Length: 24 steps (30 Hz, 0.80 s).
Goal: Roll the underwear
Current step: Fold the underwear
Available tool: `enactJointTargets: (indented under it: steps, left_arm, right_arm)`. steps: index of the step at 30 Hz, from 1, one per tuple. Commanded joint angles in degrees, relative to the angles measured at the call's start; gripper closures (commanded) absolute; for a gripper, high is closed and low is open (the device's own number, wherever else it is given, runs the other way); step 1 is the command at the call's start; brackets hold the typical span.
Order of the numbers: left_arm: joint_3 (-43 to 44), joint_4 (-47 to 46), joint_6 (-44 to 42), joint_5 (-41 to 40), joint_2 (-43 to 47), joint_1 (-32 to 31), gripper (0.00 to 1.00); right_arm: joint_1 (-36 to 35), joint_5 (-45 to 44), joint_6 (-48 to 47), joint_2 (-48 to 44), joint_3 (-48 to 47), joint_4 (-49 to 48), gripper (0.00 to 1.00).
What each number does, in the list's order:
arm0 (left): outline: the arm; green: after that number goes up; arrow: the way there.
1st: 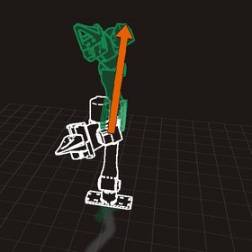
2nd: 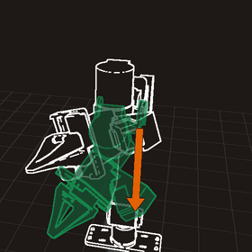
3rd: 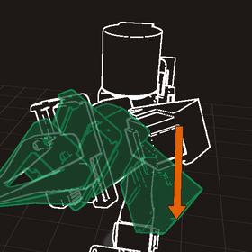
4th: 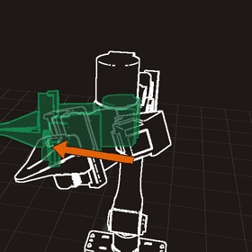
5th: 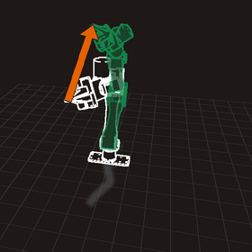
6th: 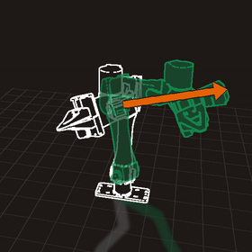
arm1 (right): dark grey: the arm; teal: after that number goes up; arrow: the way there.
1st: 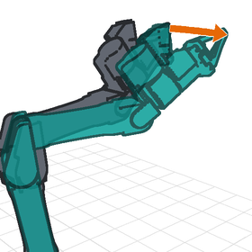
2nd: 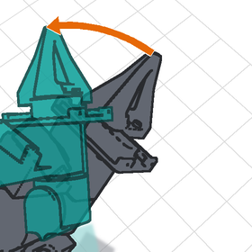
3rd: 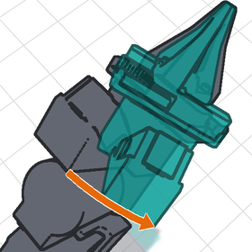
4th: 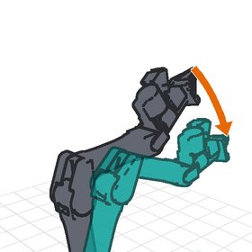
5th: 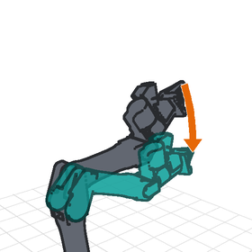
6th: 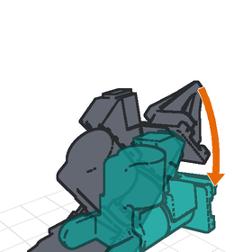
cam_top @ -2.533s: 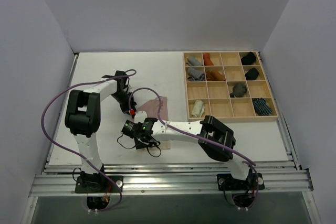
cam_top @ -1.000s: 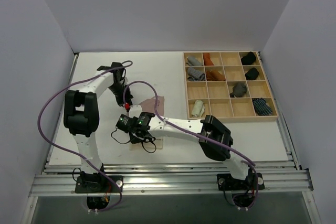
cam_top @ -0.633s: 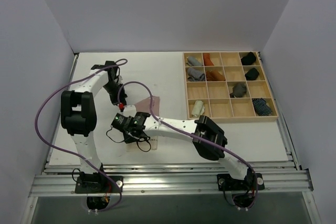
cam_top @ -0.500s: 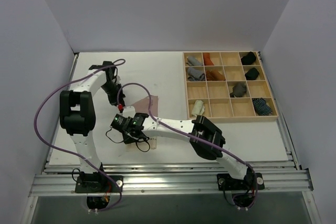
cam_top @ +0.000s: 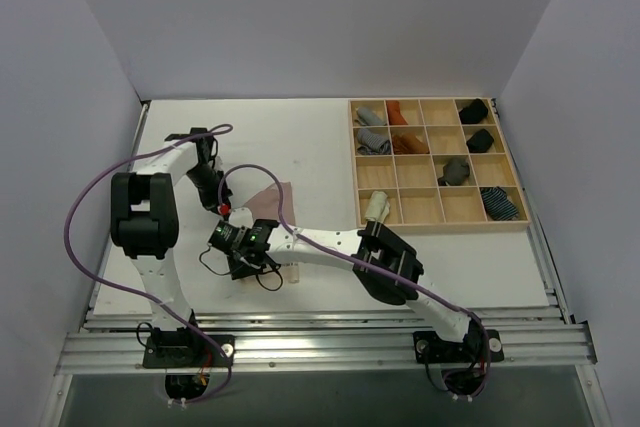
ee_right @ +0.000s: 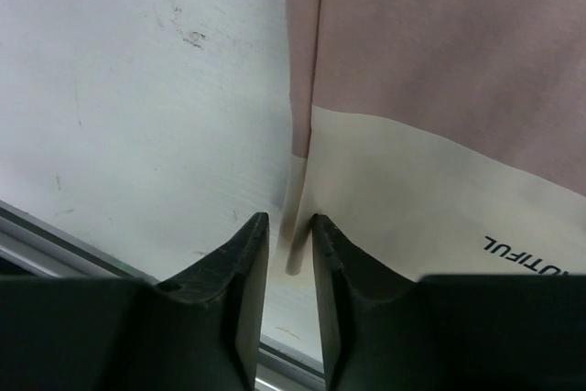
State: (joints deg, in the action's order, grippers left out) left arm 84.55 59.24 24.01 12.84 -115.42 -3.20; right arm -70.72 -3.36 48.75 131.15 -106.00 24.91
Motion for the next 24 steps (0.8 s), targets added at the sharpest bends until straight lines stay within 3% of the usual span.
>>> enactJointTargets:
  steps: [1, 8, 11, 15, 21, 24]
  left_arm:
    - [0.2, -1.1, -0.4, -1.9, 1.0, 0.3, 0.89]
    - [1.1, 1.1, 0.9, -5.7, 3.3, 1.1, 0.8]
    - [0.8, 2.5, 2.1, -8.3, 4.2, 2.1, 0.66]
    - [-0.6, 5.0, 4.1, -9.6, 5.9, 4.2, 0.57]
    - [-11.5, -6.9, 7.5, 5.8, 11.9, 6.1, 0.48]
    - [-15.7, -10.6, 9.0, 9.9, 12.1, 6.1, 0.47]
  right_arm:
    - [-1.0, 0.1, -2.0, -0.3, -1.4, 1.1, 0.76]
    - [-1.5, -0.8, -4.2, 0.7, -1.1, 2.8, 0.73]
    - [-1.7, -2.0, -4.5, 0.9, -1.1, 4.1, 0.75]
    - [-2.1, -3.3, -3.9, 0.6, 0.2, 5.2, 0.81]
    - [-2.4, -2.6, -3.1, -1.3, 4.5, 2.4, 0.86]
    - [-2.3, -2.2, -3.4, -1.6, 4.8, 1.9, 0.86]
